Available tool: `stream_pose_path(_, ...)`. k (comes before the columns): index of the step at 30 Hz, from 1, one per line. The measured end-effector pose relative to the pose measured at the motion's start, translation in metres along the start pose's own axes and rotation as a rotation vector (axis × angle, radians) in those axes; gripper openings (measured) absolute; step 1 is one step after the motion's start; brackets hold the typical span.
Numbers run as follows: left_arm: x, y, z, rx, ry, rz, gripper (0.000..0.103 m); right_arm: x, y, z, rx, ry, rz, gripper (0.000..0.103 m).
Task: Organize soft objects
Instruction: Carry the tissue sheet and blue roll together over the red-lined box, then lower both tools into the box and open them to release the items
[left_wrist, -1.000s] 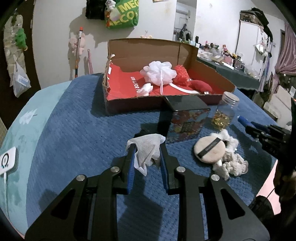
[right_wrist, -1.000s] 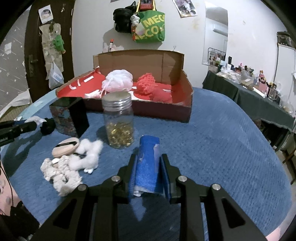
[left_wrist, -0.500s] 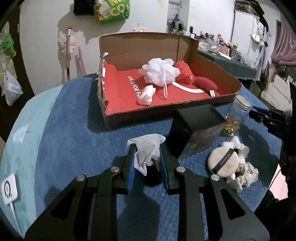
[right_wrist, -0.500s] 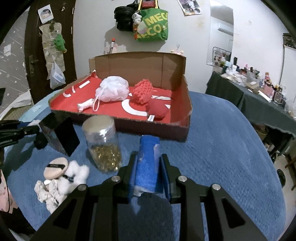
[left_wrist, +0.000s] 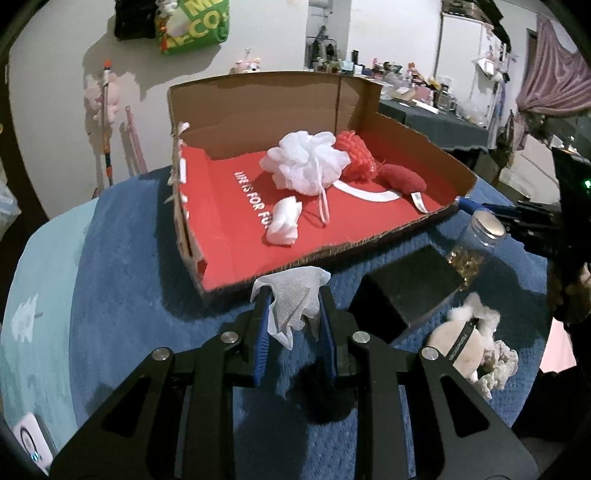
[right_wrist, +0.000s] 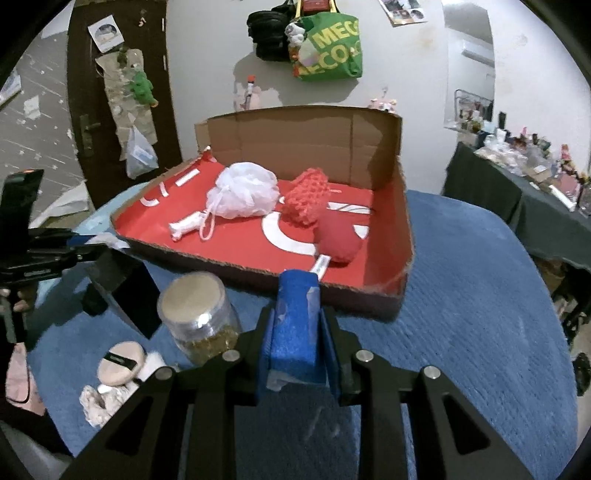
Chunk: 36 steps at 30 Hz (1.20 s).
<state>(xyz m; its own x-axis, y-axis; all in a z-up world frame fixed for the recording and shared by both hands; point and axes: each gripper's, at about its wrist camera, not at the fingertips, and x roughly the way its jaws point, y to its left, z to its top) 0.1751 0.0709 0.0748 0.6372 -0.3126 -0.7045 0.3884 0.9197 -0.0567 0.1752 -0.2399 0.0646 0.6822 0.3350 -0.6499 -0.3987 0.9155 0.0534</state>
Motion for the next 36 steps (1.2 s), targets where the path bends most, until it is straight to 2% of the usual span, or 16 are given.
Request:
stream_pose_path(13, 0.023, -0.016, 0.043, 0.123, 0.007, -0.098, 0.023, 0.024, -0.003, 0.035, -0.052, 0.035, 0.119, 0.027)
stream_pose_path(23, 0.047, -0.043, 0.077, 0.191, 0.032, -0.161, 0.023, 0.052, -0.004, 0.064, -0.082, 0.073, 0.166, 0.027)
stream_pose_path(29, 0.079, -0.058, 0.098, 0.202, 0.123, -0.198, 0.023, 0.081, -0.007, 0.079, -0.083, 0.149, 0.18, 0.027)
stream_pose_path(36, 0.119, -0.059, 0.11, 0.186, 0.243, -0.179, 0.023, 0.114, -0.01, 0.088, -0.081, 0.242, 0.167, 0.027)
